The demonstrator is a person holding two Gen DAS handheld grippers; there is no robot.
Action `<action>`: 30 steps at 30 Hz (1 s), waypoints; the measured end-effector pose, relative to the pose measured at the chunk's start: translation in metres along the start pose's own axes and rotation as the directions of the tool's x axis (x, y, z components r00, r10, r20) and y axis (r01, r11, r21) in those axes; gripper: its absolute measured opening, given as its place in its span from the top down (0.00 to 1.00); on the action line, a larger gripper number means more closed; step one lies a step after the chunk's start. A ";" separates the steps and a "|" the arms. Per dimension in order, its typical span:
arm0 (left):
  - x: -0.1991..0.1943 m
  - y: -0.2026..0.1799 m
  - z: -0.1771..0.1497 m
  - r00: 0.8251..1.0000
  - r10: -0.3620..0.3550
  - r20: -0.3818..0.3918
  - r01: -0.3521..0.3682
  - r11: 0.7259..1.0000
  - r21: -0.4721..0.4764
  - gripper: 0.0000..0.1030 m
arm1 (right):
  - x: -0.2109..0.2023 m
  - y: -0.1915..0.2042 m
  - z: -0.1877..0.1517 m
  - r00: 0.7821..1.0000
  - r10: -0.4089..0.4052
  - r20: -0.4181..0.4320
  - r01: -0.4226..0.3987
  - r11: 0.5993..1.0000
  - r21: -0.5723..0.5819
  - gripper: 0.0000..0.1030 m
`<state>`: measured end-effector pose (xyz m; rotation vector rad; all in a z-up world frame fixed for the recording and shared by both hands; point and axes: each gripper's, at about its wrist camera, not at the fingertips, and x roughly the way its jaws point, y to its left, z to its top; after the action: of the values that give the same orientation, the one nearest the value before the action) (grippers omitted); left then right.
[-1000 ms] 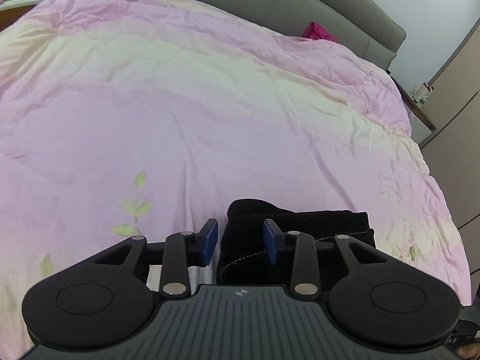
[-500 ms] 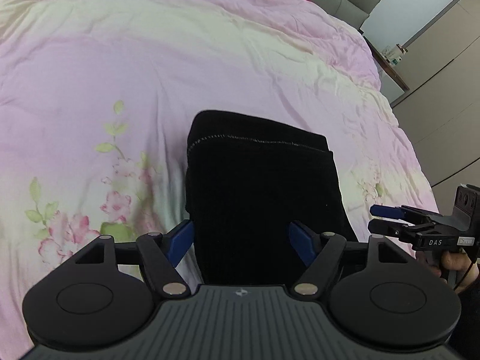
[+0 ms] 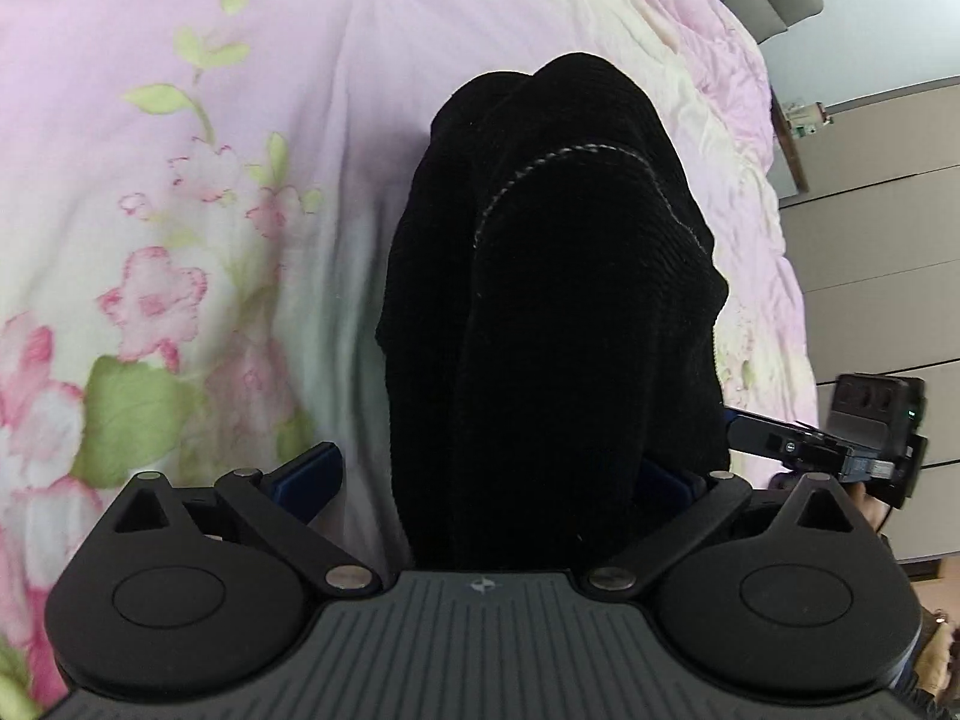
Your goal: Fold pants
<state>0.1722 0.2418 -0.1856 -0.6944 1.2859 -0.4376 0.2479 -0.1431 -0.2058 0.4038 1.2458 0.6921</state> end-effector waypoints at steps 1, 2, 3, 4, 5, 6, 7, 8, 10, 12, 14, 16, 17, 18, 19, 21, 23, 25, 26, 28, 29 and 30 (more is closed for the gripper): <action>0.002 0.002 0.001 1.000 -0.019 -0.003 0.019 1.000 -0.003 0.00 | 0.004 -0.003 0.003 1.000 0.015 -0.015 -0.014 1.000 0.008 0.04; 0.004 0.005 0.002 0.999 -0.035 -0.005 0.035 0.999 -0.007 0.00 | 0.007 -0.007 0.005 0.999 0.028 -0.027 -0.028 0.999 0.019 0.04; 0.005 0.007 0.002 0.999 -0.047 -0.006 0.046 0.999 -0.010 0.00 | 0.008 -0.012 0.008 0.998 0.042 -0.038 -0.041 0.999 0.030 0.04; 0.005 0.008 0.002 0.999 -0.051 -0.006 0.051 0.999 -0.009 0.00 | 0.008 -0.016 0.010 0.998 0.056 -0.040 -0.055 0.998 0.040 0.04; 0.005 0.008 0.002 0.999 -0.053 -0.005 0.053 0.999 -0.005 0.00 | 0.005 -0.021 0.012 0.997 0.073 -0.036 -0.071 0.996 0.054 0.05; 0.003 0.010 0.001 0.999 -0.054 -0.003 0.054 0.999 -0.001 0.00 | 0.001 -0.027 0.014 0.996 0.089 -0.025 -0.086 0.993 0.075 0.05; 0.003 0.011 0.001 0.998 -0.056 0.000 0.056 0.998 0.003 0.00 | -0.004 -0.033 0.015 0.995 0.095 -0.005 -0.094 0.991 0.096 0.05; 0.004 0.012 0.000 0.998 -0.060 0.001 0.060 0.998 0.009 0.00 | -0.010 -0.040 0.016 0.995 0.097 0.022 -0.099 0.989 0.114 0.05; 0.007 0.014 0.001 0.997 -0.076 -0.001 0.076 0.997 0.011 0.00 | -0.015 -0.053 0.020 0.994 0.101 0.048 -0.107 0.982 0.158 0.05; 0.012 0.017 0.004 0.995 -0.101 -0.011 0.100 0.995 -0.007 0.00 | -0.008 -0.066 0.023 0.992 0.126 0.026 -0.129 0.970 0.206 0.05; 0.013 0.020 0.005 0.993 -0.118 -0.015 0.117 0.993 -0.010 0.00 | 0.011 -0.072 0.021 0.981 0.193 -0.037 -0.179 0.956 0.233 0.05; 0.015 0.021 0.007 0.992 -0.128 -0.018 0.128 0.992 0.001 0.00 | 0.028 -0.068 0.019 0.962 0.258 -0.085 -0.235 0.947 0.218 0.04; 0.016 0.021 0.007 0.991 -0.134 -0.021 0.134 0.991 0.006 0.00 | 0.036 -0.064 0.019 0.957 0.270 -0.104 -0.246 0.949 0.197 0.04; 0.018 0.020 0.008 0.990 -0.138 -0.024 0.138 0.990 0.014 0.00 | 0.044 -0.062 0.018 0.952 0.281 -0.121 -0.257 0.949 0.182 0.04; 0.019 0.019 0.008 0.989 -0.143 -0.025 0.144 0.989 0.023 0.00 | 0.050 -0.061 0.018 0.946 0.297 -0.131 -0.273 0.946 0.177 0.04; 0.024 0.017 0.008 0.987 -0.159 -0.026 0.160 0.986 0.046 0.00 | 0.061 -0.065 0.019 0.933 0.337 -0.128 -0.310 0.931 0.191 0.04; 0.025 0.015 0.008 0.982 -0.189 -0.025 0.190 0.980 0.055 0.00 | 0.068 -0.067 0.018 0.932 0.346 -0.106 -0.320 0.925 0.204 0.04; 0.024 0.012 0.007 0.982 -0.188 -0.015 0.189 0.979 0.077 0.08 | 0.069 -0.059 0.016 0.944 0.321 -0.076 -0.303 0.934 0.189 0.04; 0.022 0.012 0.006 0.981 -0.192 -0.010 0.192 0.978 0.077 0.10 | 0.068 -0.054 0.014 0.948 0.313 -0.060 -0.299 0.937 0.179 0.05; 0.018 0.012 0.002 0.980 -0.200 0.003 0.200 0.978 0.062 0.19 | 0.060 -0.041 0.011 0.954 0.299 -0.028 -0.292 0.944 0.157 0.19; 0.015 0.010 0.000 0.980 -0.201 0.011 0.200 0.978 0.065 0.20 | 0.055 -0.037 0.010 0.957 0.289 -0.020 -0.283 0.947 0.151 0.23; 0.013 0.007 -0.003 0.980 -0.199 0.018 0.197 0.977 0.076 0.23 | 0.048 -0.033 0.010 0.959 0.284 -0.007 -0.280 0.949 0.143 0.32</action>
<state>0.1716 0.2378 -0.1996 -0.7660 1.1752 -0.6342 0.2734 -0.1347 -0.2582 0.7011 1.2805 0.8568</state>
